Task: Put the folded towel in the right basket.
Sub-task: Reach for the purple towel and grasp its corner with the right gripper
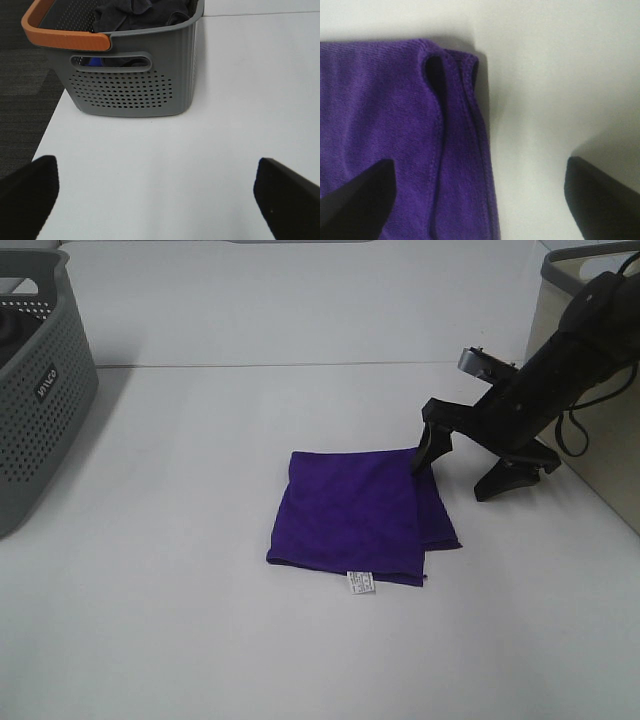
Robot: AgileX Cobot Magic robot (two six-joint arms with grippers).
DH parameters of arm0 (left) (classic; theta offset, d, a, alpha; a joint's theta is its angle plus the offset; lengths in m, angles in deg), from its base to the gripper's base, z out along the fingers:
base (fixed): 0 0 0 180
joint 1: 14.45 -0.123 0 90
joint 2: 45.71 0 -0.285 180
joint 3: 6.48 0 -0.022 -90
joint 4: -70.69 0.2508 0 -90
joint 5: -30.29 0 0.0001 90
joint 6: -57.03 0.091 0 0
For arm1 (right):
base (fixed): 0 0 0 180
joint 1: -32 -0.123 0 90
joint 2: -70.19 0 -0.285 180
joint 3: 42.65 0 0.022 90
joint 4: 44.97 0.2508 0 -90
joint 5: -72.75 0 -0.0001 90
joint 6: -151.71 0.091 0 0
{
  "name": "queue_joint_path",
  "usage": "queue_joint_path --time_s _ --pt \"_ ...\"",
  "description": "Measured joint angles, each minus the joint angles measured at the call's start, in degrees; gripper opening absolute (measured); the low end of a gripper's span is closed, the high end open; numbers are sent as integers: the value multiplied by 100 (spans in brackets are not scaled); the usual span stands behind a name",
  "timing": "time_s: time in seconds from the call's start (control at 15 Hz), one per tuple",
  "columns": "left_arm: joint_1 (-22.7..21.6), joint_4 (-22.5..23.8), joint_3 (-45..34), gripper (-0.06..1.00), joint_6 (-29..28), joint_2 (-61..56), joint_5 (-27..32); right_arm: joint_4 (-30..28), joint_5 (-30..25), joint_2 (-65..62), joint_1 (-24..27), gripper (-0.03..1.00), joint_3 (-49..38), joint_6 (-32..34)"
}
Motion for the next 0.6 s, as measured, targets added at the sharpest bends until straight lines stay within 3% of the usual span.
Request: queue_joint_path --time_s 0.13,0.4,0.47,0.6 --pt "0 0 0 99 0 0 0 -34 34 17 -103 89 0 0" --pt "0 0 0 99 0 0 0 372 435 378 -1071 80 149 92" --pt "0 0 0 99 0 0 0 418 619 430 -1278 72 155 92" --pt "0 0 0 99 0 0 0 453 940 527 -1553 38 155 103"
